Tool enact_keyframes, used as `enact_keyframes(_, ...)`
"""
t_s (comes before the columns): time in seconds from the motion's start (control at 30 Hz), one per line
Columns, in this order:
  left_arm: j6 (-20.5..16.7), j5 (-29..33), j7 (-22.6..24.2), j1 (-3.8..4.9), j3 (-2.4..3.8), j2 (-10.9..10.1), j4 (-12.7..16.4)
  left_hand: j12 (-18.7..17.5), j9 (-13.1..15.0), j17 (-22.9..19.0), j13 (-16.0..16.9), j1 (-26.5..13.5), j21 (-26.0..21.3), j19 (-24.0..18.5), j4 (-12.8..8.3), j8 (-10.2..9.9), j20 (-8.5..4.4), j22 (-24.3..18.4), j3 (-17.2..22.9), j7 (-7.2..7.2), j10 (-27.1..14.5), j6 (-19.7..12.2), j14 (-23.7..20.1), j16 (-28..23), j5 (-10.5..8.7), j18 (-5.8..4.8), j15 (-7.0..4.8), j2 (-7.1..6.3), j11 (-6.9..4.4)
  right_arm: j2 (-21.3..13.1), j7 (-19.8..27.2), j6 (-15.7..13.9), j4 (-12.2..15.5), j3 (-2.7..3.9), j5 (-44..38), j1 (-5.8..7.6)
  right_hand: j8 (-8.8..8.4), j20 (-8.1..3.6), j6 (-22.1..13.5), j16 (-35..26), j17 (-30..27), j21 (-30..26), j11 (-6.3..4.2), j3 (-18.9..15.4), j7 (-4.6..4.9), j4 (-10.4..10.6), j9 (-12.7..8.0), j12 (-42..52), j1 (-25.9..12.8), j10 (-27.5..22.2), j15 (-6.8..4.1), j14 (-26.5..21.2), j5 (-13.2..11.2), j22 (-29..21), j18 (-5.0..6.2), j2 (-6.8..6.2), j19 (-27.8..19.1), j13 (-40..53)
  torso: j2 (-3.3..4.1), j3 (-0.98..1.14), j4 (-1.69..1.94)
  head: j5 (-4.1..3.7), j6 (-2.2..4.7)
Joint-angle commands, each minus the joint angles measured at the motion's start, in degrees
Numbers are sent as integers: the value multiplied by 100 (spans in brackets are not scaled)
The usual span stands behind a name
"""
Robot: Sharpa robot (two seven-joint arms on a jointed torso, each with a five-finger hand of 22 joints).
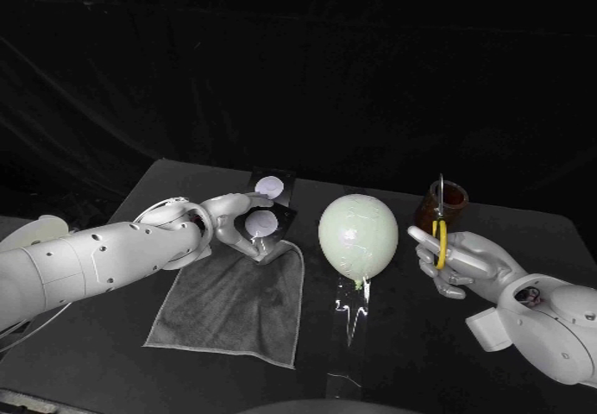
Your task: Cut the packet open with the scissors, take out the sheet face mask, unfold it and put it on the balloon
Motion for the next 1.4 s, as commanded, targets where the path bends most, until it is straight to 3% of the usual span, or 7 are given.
enact_keyframes(0.03, 363, -165, -165, -35, -20, 16, -9, -6, 4, 11, 12, -95, -24, -13, -3, -18, -26, 0, -18, 164, 32, 36, 42, 25, -5, 69, -6, 15, 97, 5, 69, 123, 6, 3, -62, -4, 2478, 9, 2252, 40, 1455, -2, -834, 35, -793, 5, 1103, 5034, -76, 1593, -68, 573, 13, 505, 118, 422, -4, 2195, -1, 2, 0, -2, 0)
enact_keyframes(0.17, 434, -195, -230, -38, -22, 22, -17, 40, 75, 39, 45, -88, -19, -4, -3, 49, -20, 4, 62, 216, 263, 301, 159, 54, 0, 81, 11, 34, 157, 5, 70, 126, 7, 3, -62, -4, 2478, 9, 2252, 40, 1455, -2, -834, 35, -793, 5, 1103, 5034, -76, 1593, -68, 573, 13, 505, 118, 422, -4, 2195, -3, 1, -1, 3, -10)
enact_keyframes(0.3, 517, -285, -326, -40, -36, 31, -36, 168, 215, 114, 107, -127, 13, 61, -6, 245, 16, 23, 240, 383, 774, 837, 475, 157, 1, 142, 152, 103, 334, 8, 69, 129, 7, 3, -62, -5, 2478, 9, 2252, 40, 1455, -2, -834, 35, -793, 5, 1103, 5034, -76, 1593, -68, 573, 13, 505, 118, 422, -4, 2195, -3, 3, 2, 3, -15)
enact_keyframes(0.67, 693, -454, -468, -72, -69, 76, -131, 182, 298, 185, 106, -231, 75, 168, -7, 357, 63, 54, 515, 463, 1136, 1123, 759, 240, -8, 178, 227, 299, 417, 7, 67, 135, 13, 3, -62, -6, 2484, 10, 2257, 37, 1450, -10, -833, 36, -793, 1, 1106, 5034, -60, 1593, -67, 571, 13, 502, 120, 422, -8, 2195, -4, 1, -3, -11, -26)
enact_keyframes(1.0, 857, -449, -477, -123, -75, 60, -154, 292, 546, 334, 168, -224, 214, 398, -74, 705, 73, 115, 1304, 448, 2246, 2068, 1423, 423, -41, 174, 246, 1192, 409, 1, 69, 130, 14, 3, -62, -7, 2484, 10, 2257, 37, 1450, -10, -833, 36, -793, 1, 1106, 5034, -60, 1593, -67, 571, 13, 502, 120, 422, -8, 2195, -4, 5, 5, -7, -50)
enact_keyframes(1.27, 662, -481, -295, -175, -77, 53, -182, 421, 650, 491, 223, 84, 379, 707, -181, 924, 59, 182, 1527, 327, 3319, 2579, 2178, 643, -41, 206, 194, 1405, 314, 1, 72, 130, 17, 3, -63, -8, 2484, 10, 2257, 37, 1450, -10, -833, 36, -793, 1, 1106, 5034, -60, 1593, -67, 571, 13, 502, 120, 422, -8, 2195, -7, -1, 2, -10, -52)
enact_keyframes(1.4, 558, -500, -199, -202, -77, 50, -184, 447, 664, 526, 233, 160, 409, 767, -208, 968, 56, 193, 1582, 289, 3507, 2679, 2349, 693, -36, 210, 181, 1443, 283, 0, 76, 132, 16, 3, -64, -11, 2484, 10, 2257, 37, 1450, -10, -833, 36, -793, 1, 1106, 5034, -60, 1593, -67, 571, 13, 502, 120, 422, -8, 2195, -14, 2, 3, 0, -48)
